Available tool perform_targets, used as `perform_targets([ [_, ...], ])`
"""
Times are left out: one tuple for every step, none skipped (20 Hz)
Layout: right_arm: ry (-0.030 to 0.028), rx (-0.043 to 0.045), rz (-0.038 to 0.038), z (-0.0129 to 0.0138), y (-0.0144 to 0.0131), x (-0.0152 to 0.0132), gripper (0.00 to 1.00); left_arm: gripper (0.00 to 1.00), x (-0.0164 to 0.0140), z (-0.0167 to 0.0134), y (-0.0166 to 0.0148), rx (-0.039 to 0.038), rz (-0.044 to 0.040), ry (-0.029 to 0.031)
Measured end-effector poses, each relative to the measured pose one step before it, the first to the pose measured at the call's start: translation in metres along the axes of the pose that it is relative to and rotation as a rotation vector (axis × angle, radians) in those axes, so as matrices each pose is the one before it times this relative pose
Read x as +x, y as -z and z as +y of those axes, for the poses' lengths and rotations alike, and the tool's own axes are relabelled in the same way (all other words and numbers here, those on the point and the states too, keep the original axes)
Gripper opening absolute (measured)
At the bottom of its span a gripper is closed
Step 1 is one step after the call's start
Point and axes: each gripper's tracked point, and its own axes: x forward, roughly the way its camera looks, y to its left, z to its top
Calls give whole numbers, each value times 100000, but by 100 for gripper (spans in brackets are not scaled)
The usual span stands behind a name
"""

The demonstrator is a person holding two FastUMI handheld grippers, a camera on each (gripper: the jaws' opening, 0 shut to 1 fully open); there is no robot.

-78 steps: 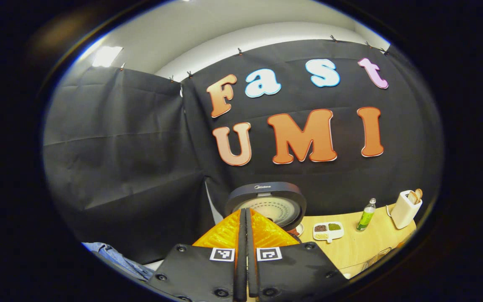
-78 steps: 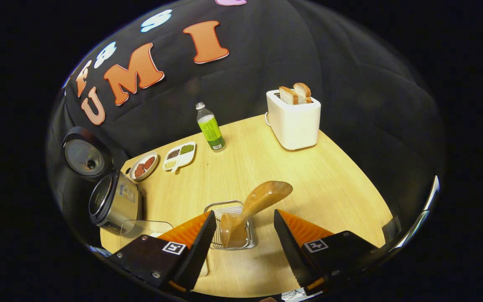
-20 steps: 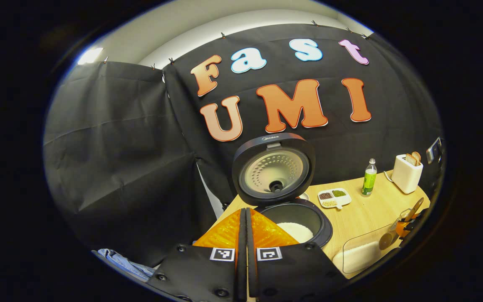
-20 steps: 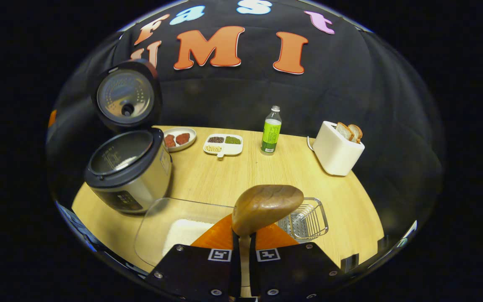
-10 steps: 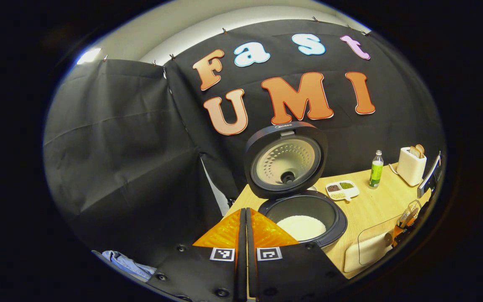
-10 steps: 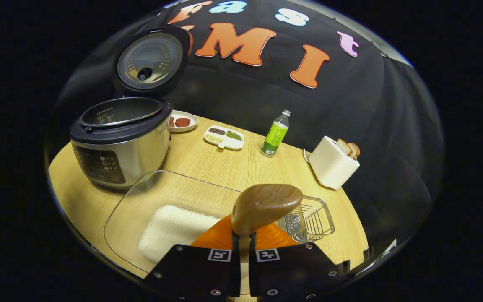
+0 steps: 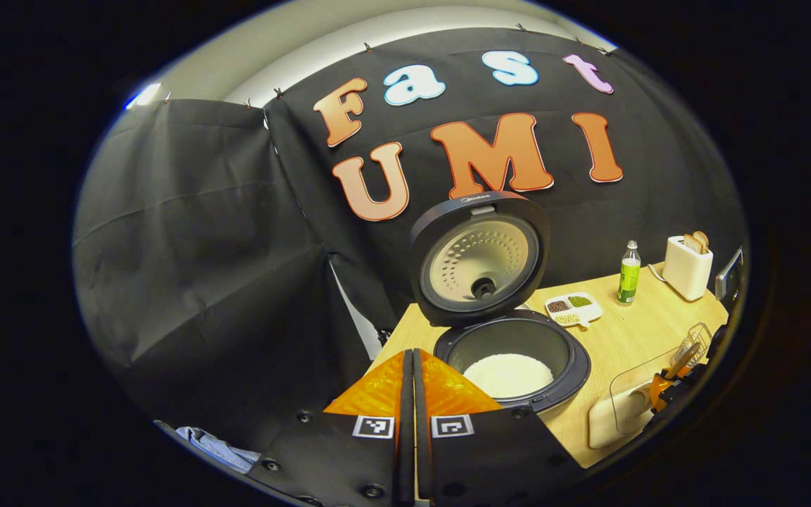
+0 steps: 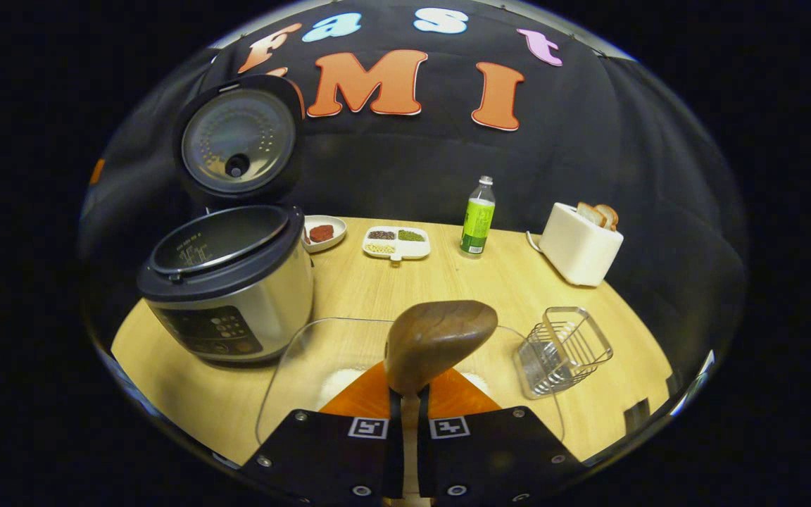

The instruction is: Close the left gripper, press the button to open the rice cooker; take a wooden spoon from the chopstick holder with the right hand, scoop a spoonful of rice and pour it into the rice cooker, then put the wooden spoon back into the chopstick holder.

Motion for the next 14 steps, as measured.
perform_targets([
  [-3434,5654,641,1037,54,-86,7,5,53,101,102,319,81,420],
  [-1651,3870,302,588,-102,178,7,5,176,25,125,162,222,604],
  [-782,3468,1446,233,150,154,7,6,105,-114,194,149,333,770],
  [44,3598,445,-49,-130,127,7,6,102,-30,149,-5,208,581],
  [-794,3599,1412,5,123,142,7,6,97,-88,94,-400,175,690],
  [-1051,4404,1292,-130,-10,55,7,5,55,-18,-9,-524,112,453],
  [-1474,5021,2570,-284,220,50,7,6,115,-80,9,-394,229,407],
  [-907,4273,1521,-288,19,191,7,5,-25,-52,150,-437,264,-51],
  [-1494,4960,1414,-193,-41,201,7,5,98,78,161,-547,600,131],
  [-1085,5368,1515,-200,-191,399,7,5,63,30,349,-203,756,-362],
  [-891,3550,2663,-87,355,50,7,5,84,108,193,24,730,-306],
  [-779,2549,1760,-119,110,185,7,5,-119,114,27,99,250,-484],
  [-1552,2069,1288,20,-37,124,7,5,33,54,-91,52,-33,-310],
  [-1596,1392,2247,-23,174,141,7,5,-135,74,-56,98,33,-460],
])
